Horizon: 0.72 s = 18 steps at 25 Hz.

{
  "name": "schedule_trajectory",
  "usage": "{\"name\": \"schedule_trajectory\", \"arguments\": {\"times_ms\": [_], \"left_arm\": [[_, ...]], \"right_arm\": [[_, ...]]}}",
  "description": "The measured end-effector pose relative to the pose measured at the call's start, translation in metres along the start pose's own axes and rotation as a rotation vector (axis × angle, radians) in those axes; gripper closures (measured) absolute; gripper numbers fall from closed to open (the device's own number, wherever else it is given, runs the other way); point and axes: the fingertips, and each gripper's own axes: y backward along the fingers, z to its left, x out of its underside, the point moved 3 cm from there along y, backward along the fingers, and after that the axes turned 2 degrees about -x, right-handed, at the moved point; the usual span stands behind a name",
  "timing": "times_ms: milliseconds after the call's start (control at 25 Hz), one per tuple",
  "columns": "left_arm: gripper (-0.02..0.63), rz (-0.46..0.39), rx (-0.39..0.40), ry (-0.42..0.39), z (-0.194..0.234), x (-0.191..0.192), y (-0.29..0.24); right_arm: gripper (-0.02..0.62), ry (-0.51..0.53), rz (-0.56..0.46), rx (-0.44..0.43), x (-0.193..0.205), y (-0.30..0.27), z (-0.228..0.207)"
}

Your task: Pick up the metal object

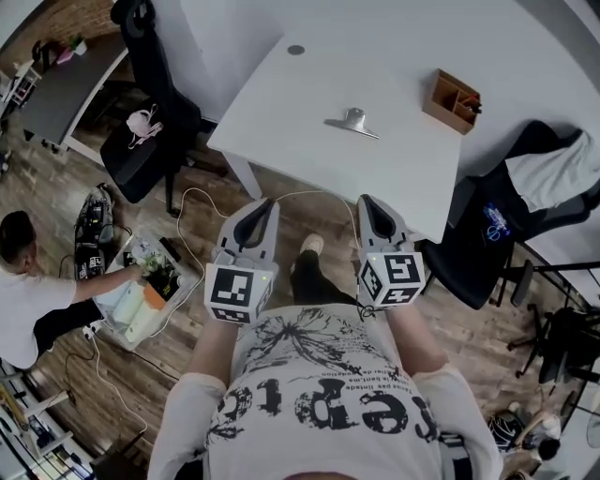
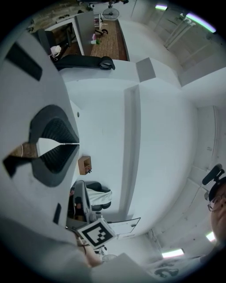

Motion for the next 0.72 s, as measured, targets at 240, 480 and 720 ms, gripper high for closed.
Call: {"name": "schedule_trajectory", "arguments": {"times_ms": [240, 480, 720], "left_arm": [[0.595, -0.005, 0.025, -0.007, 0.035, -0.02, -0.102], [0.595, 0.003, 0.066, -0.026, 0.062, -0.036, -0.2], [0.595, 0.018, 0.125, -0.029, 0.071, -0.032, -0.276]], "right_arm": [[0.604, -0.027, 0.013, 0.028, -0.017, -0.086, -0.06], [0.604, -0.033, 0.029, 0.057, -0.038, -0.161, -0.115], [0.604, -0.055, 0.075, 0.106, -0.035, -0.209, -0.16]]}}
